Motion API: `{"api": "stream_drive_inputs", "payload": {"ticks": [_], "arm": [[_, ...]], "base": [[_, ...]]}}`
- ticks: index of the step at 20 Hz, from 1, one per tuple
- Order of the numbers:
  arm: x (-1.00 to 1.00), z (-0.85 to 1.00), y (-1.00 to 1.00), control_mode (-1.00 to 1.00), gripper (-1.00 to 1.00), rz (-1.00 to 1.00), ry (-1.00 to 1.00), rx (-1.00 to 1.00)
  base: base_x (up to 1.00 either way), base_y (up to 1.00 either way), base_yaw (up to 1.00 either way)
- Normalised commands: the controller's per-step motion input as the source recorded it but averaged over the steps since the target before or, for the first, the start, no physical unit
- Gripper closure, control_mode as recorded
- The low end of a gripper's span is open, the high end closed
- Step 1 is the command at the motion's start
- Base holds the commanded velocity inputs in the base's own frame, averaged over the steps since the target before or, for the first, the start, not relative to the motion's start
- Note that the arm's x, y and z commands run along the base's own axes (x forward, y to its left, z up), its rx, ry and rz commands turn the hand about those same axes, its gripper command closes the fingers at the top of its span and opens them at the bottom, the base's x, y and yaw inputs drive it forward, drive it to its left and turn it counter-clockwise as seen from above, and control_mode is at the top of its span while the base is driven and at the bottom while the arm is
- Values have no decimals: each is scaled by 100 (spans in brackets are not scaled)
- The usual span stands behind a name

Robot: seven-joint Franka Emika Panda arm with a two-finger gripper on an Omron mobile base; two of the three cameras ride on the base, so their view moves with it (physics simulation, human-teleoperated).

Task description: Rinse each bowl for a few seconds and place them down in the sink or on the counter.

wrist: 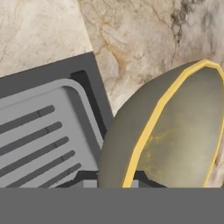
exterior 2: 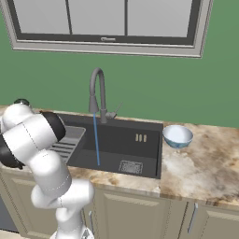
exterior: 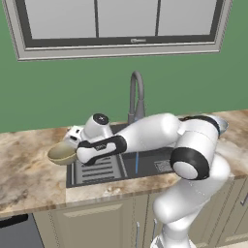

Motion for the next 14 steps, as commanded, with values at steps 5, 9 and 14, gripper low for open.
{"api": "stream_drive_inputs", "payload": {"ticks": [5, 9, 14], "arm": [[3, 0, 45, -100, 100, 3, 8, 0], [0, -2, 17, -100, 100, 7, 4, 0], [-1, -13, 9, -100, 100, 9, 0, 0]], "base": [[0, 0, 0], [0, 0, 0], [0, 0, 0]]}}
